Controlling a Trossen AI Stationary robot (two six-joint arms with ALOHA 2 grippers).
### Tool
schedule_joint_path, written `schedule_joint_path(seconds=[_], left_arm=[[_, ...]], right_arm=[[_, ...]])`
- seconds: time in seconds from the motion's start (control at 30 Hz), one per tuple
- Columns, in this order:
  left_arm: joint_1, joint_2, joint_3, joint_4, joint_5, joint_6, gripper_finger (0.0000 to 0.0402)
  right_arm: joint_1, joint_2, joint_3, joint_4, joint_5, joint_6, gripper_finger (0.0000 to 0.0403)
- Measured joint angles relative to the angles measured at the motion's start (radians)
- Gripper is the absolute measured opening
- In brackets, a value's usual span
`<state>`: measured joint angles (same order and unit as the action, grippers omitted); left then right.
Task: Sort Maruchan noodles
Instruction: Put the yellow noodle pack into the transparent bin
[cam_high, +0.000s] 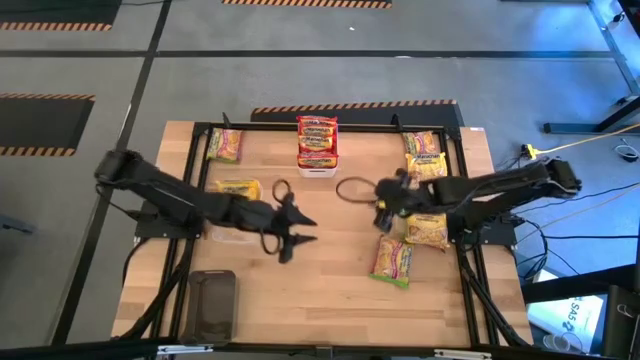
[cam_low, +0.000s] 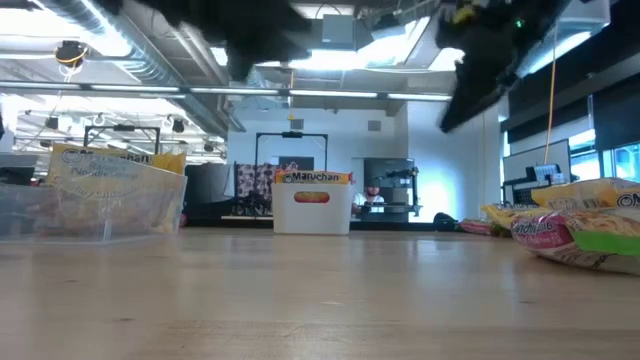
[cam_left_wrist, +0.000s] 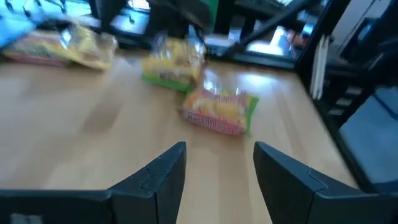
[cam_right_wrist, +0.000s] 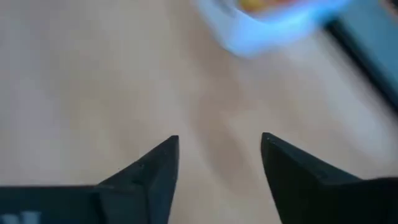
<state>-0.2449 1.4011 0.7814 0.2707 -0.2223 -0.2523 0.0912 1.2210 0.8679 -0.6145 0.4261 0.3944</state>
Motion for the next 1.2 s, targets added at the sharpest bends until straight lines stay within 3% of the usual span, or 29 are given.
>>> schedule_joint_path(seconds=[0.1, 0.27, 0.37, 0.57, 0.9, 1.2], left_arm=[[-0.007, 0.109, 0.003, 0.037, 0.000, -0.001, 0.0182], [-0.012, 0.258, 0.008, 0.104, -0.003, -0.030, 0.0182], [-0.012, 0.317, 0.008, 0.126, 0.003, -0.052, 0.0182], [-0.012, 0.363, 0.008, 0.137, 0.003, -0.061, 0.0182], [-0.012, 0.358, 0.008, 0.174, 0.003, -0.060, 0.0182], [-0.019, 0.358, 0.008, 0.194, 0.007, -0.060, 0.0182]], right_arm=[[-0.098, -0.008, 0.019, -0.158, 0.016, 0.045, 0.0168], [-0.195, -0.012, 0.015, -0.370, -0.193, 0.131, 0.0111], [-0.166, -0.013, 0.015, -0.486, -0.335, 0.206, 0.0073], [0.005, -0.013, 0.015, -0.654, -0.434, 0.338, 0.0010], [0.203, -0.005, -0.040, -0.782, -0.628, 0.545, 0.0003], [0.223, 0.062, -0.127, -0.754, -0.615, 0.594, 0.0001]])
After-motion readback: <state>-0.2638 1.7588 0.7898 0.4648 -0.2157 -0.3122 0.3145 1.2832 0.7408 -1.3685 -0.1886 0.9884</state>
